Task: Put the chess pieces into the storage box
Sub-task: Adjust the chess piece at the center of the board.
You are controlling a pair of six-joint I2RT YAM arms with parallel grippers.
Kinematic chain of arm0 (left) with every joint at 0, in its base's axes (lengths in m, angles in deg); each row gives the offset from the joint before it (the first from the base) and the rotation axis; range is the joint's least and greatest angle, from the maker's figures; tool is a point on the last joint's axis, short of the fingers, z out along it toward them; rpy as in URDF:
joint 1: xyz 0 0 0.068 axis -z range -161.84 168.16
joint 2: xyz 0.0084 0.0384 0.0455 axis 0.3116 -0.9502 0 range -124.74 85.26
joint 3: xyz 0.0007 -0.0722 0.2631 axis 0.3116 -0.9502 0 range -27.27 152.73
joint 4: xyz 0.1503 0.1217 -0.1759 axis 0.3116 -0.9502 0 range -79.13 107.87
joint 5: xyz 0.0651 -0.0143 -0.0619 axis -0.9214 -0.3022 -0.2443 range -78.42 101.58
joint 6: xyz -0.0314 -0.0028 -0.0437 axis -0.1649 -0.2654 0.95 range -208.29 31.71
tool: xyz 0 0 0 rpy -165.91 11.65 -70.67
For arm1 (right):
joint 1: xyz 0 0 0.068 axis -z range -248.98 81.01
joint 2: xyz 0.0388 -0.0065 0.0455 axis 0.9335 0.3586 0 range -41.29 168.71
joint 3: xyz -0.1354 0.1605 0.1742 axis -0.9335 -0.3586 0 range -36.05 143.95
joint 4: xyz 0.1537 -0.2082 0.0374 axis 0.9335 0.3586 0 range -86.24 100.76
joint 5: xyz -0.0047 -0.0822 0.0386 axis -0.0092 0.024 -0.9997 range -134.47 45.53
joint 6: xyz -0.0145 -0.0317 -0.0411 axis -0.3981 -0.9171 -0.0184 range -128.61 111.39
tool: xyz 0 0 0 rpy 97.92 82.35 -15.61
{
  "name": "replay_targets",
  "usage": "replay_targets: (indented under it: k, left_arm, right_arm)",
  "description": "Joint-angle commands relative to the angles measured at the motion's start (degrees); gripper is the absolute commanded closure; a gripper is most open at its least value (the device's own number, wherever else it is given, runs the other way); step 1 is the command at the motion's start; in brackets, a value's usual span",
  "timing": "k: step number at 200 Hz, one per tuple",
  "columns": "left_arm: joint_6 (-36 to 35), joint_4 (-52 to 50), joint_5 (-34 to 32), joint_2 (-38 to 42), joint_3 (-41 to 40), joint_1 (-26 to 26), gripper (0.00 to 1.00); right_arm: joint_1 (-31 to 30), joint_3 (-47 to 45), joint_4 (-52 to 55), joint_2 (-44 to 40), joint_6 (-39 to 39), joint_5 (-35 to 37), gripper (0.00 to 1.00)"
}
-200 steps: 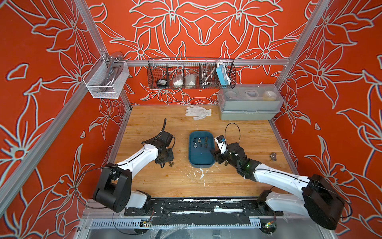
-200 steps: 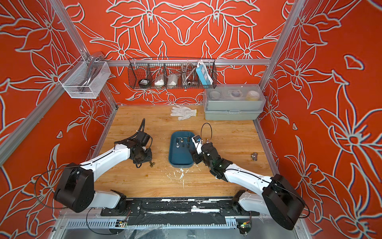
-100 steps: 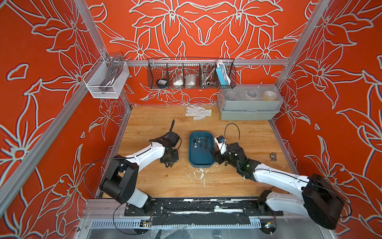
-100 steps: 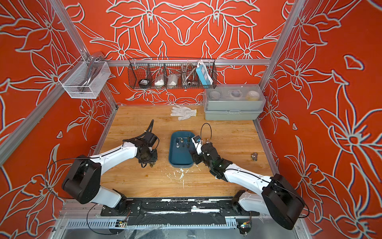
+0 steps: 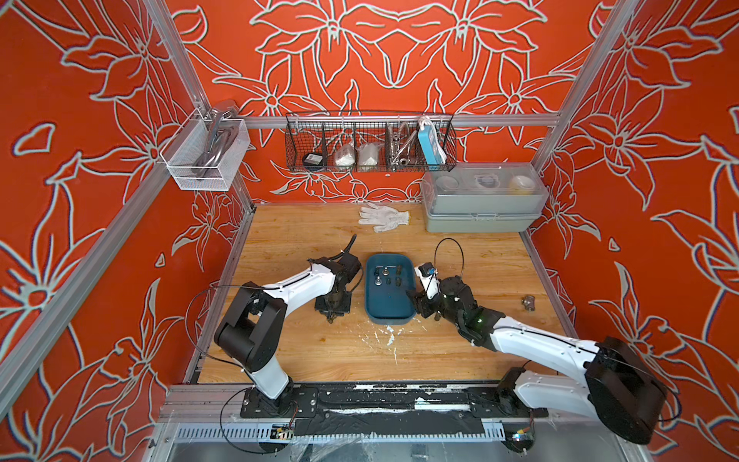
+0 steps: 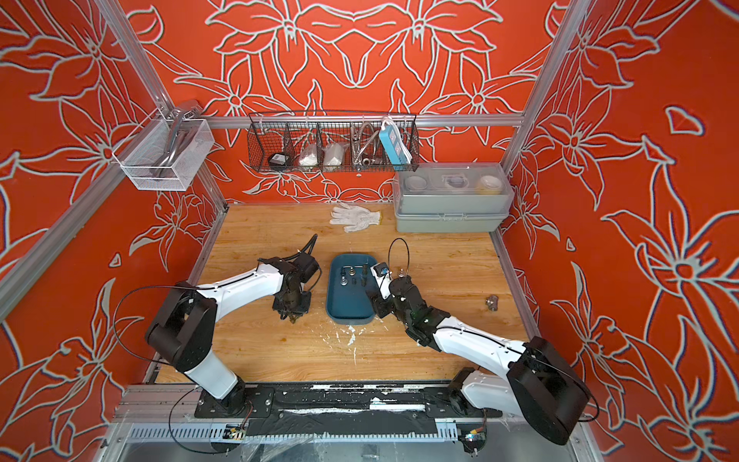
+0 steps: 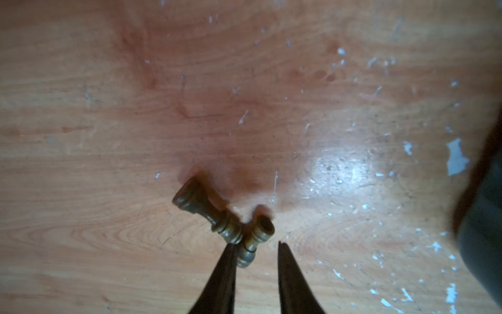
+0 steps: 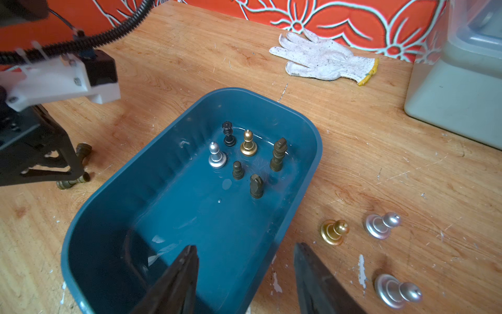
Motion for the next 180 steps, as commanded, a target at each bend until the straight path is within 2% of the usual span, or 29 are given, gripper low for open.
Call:
replay_targets:
  k: [1,55,98,180]
  left_arm:
    - [-2.6,-3.5,-1.9,-1.9,1.9,0.7,0.73]
    - [-3.4,-5.4,-3.8,-5.0,4.4,0.7,0.73]
    - [-4.1,-5.2,-0.7,-6.3,4.3,1.2,0.73]
    - [-3.7,-2.8,-0.3,-7.3,2.1,1.8,0.73]
  right_arm:
    - [-0.4,2.0,0.5,-0.6,0.7,-0.3,0.40]
    - [-0.4,2.1,0.5,-0.4,0.5,-0.1,0.39]
    - [-0.4,2.1,0.5,-0.4,0.5,-0.1,0.39]
    - [-0.4,2.3,0.7,-0.1,0.5,0.0,0.39]
